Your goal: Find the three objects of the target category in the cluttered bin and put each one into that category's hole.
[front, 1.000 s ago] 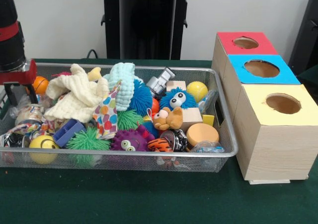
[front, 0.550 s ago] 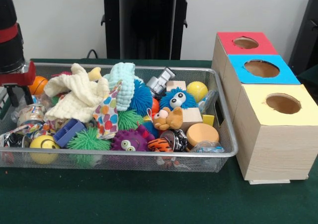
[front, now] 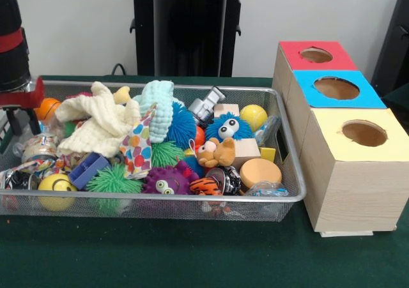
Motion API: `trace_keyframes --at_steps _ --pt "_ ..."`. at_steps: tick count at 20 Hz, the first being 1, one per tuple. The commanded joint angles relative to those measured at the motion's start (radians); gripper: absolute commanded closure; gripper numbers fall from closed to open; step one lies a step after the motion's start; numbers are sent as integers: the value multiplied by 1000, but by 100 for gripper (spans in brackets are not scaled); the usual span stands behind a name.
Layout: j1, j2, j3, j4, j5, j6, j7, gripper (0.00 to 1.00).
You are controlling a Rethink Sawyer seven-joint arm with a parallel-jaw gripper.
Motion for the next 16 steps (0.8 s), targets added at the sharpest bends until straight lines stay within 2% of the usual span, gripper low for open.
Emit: trace_keyframes --at_steps 1,16 --pt "44 -57 -48 41 -30 61 -151 100" --pt "106 -122 -101 70 16 107 -116 100"
